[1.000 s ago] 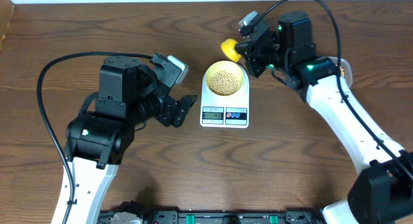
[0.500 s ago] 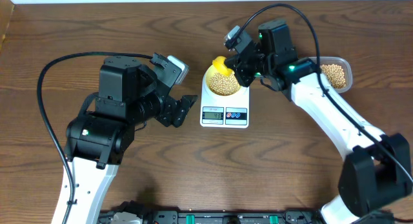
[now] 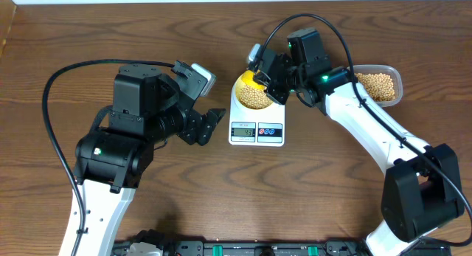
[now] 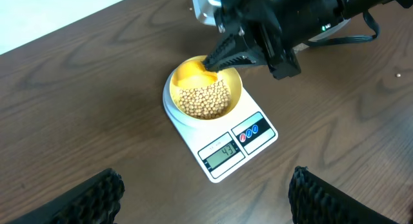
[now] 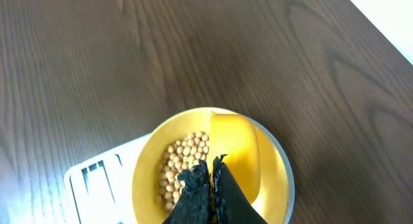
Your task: Scoop item into bowl and weigh 50g on scale
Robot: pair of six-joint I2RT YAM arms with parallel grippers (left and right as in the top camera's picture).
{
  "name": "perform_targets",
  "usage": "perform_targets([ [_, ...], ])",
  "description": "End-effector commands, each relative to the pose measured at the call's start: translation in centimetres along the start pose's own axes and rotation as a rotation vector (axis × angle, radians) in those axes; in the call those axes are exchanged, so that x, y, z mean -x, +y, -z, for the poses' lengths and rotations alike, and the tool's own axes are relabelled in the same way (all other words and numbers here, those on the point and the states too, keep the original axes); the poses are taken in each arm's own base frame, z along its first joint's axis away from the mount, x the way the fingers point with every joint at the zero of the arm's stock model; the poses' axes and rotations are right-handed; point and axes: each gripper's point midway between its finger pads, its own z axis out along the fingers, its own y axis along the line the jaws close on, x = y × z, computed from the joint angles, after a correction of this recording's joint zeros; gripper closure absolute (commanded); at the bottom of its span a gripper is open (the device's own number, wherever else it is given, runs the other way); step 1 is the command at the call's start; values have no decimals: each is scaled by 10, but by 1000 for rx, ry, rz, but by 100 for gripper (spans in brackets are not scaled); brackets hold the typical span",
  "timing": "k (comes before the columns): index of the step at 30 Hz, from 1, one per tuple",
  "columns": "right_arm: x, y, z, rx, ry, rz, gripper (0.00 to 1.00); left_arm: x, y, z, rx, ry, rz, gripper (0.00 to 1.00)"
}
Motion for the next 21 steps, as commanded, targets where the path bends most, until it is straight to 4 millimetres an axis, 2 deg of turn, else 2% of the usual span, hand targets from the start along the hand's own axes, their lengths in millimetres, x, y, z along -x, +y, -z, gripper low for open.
perform_targets([
  [1,-13,4,-9,16,36,80,99,-2,1,0,-2,3,-3,16],
  [16,-16,4,-11,19,47,90,99,-2,1,0,-2,3,-3,16],
  [21,-24,9,-11,42,79,72,99,-2,1,0,-2,3,-3,16],
])
